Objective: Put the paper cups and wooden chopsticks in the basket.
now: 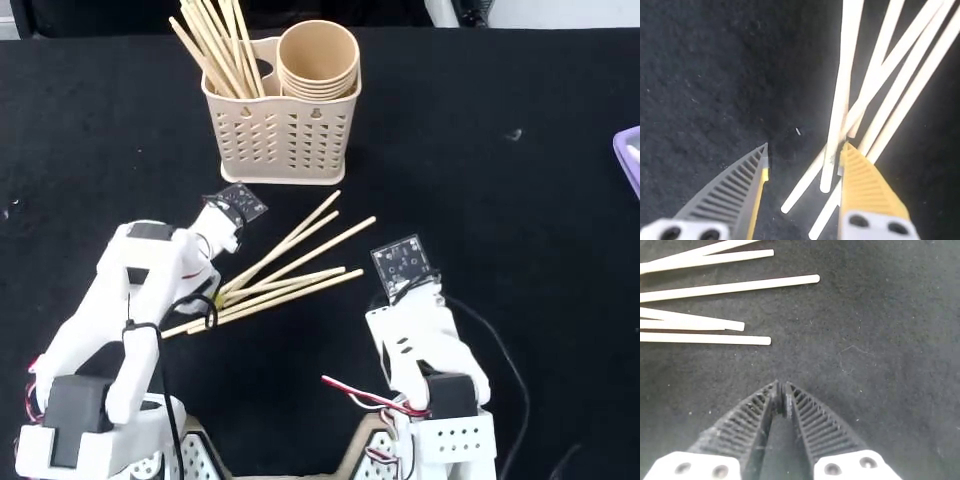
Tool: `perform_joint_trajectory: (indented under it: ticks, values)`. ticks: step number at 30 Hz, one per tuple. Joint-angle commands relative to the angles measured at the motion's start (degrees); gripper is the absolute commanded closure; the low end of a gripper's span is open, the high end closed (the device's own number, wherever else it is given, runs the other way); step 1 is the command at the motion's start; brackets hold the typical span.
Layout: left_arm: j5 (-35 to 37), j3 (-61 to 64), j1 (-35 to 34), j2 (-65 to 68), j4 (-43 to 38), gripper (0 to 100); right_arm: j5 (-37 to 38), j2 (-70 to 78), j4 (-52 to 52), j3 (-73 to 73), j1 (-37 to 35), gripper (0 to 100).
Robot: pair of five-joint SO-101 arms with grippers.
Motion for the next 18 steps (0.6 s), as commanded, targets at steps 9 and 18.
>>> perform_joint_trajectory:
  ticks: [9,18]
  values:
    - [0.7,1.8,0.6,-1.7,0.0,97,-0.3,-5.4,-0.3,-2.3,0.9,98.7]
    - [-4.7,-3.8,-3.3,-2.0,8.6,97,-0.3,-5.4,-0.3,-2.3,0.9,98.7]
